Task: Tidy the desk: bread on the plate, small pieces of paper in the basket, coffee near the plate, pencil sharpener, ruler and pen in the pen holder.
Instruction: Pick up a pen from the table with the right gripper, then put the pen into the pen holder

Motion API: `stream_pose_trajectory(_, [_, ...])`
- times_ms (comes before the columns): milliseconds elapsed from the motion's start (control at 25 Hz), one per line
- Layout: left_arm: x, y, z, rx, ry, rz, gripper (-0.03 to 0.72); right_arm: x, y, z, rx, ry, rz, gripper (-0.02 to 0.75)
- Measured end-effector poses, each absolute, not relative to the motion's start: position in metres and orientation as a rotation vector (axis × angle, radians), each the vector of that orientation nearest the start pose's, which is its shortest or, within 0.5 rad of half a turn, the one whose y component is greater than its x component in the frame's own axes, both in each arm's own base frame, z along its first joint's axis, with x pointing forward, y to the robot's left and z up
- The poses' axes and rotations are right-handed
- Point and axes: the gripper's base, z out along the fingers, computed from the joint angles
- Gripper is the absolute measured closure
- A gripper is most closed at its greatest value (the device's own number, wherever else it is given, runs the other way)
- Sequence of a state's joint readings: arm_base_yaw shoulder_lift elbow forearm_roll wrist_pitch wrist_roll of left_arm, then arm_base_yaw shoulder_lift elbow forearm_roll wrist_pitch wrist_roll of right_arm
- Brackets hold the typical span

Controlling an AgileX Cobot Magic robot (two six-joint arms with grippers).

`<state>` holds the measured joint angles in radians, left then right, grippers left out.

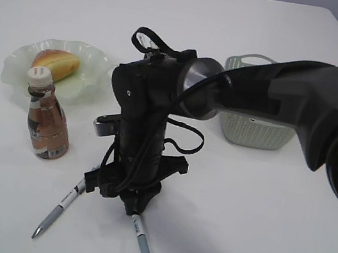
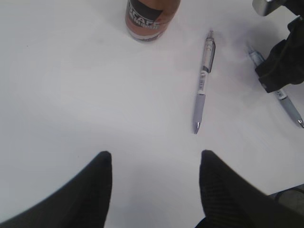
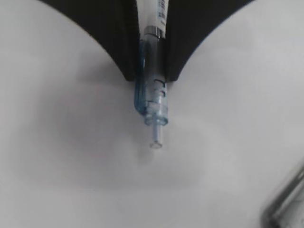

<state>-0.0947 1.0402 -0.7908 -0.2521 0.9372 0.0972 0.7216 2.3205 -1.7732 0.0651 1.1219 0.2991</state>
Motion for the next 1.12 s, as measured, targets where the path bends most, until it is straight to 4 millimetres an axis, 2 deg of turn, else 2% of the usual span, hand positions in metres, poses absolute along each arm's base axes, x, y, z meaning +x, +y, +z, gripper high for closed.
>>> stream_pose_trajectory(240, [0.18, -0.036, 0.288, 0.121, 2.652, -0.318, 0.256, 0.338, 0.305, 0.128, -0.642, 3.088, 0.093, 0.649])
stream_pose_trajectory(560, [0.18, -0.036, 0.288, 0.121, 2.654, -0.318, 0.256, 0.347, 0.3, 0.182, -0.59, 2.916, 0.208, 0.65])
stream_pose_trajectory(720, [0.18, -0.036, 0.288, 0.121, 2.654, -0.318, 0.256, 0.36, 0.282, 0.206, -0.519, 2.841, 0.236, 0.65])
stream_pose_trajectory(1000, [0.18, -0.036, 0.288, 0.122, 2.656, -0.318, 0.256, 0.399, 0.231, 0.257, -0.306, 2.596, 0.314, 0.65])
stream_pose_trajectory(1120, [0.18, -0.036, 0.288, 0.122, 2.659, -0.319, 0.256, 0.416, 0.213, 0.271, -0.23, 2.472, 0.34, 0.65])
